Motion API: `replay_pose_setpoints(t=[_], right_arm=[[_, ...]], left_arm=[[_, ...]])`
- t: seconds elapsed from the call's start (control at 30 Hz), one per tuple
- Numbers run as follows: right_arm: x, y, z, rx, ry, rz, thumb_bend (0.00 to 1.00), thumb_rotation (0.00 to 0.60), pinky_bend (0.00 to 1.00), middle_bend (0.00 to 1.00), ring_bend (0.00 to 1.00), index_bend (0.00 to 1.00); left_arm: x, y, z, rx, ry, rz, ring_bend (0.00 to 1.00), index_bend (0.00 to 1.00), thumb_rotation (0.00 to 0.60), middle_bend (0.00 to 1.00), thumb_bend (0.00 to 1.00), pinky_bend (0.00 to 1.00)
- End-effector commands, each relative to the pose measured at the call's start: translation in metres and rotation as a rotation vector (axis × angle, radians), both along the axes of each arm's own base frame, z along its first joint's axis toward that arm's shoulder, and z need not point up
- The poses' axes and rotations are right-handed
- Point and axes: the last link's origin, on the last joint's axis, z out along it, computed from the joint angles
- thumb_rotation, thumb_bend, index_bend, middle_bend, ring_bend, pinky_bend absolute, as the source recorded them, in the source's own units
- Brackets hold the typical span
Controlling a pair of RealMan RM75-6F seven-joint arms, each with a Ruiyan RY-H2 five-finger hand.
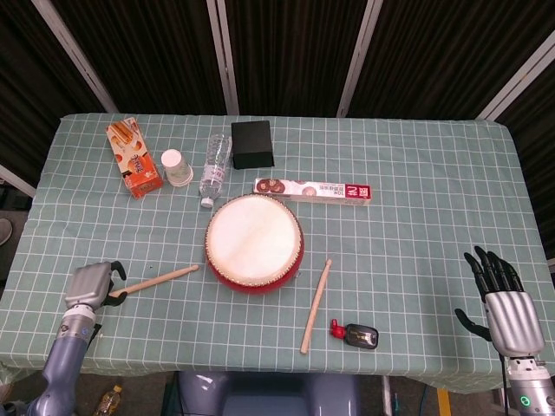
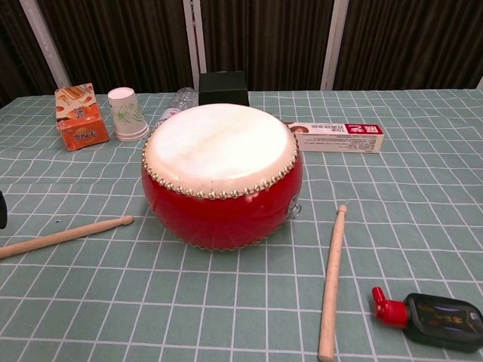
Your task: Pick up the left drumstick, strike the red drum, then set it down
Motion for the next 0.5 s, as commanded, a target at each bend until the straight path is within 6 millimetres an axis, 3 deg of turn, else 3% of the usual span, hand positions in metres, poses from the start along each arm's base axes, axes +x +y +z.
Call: replay_pose_setpoints(t=[0.03,0.5], right_arm=[[0.000,0.000,0.000,0.000,0.002,0.001,0.25,0.600,0.12,0.00,0.00,0.00],[0.000,0.000,0.000,-0.002,-0.002,0.002,0.25,0.600,0.12,0.00,0.00,0.00]], left_arm=[[0.000,0.005,-0.009,-0.010,0.011,0.015,1.00,0.46,0.600,1.00,0.27,1.00],[0.002,0.008,-0.024,-0.030,0.011,0.042,1.00,0.48,0.600,1.00,0.27,1.00]])
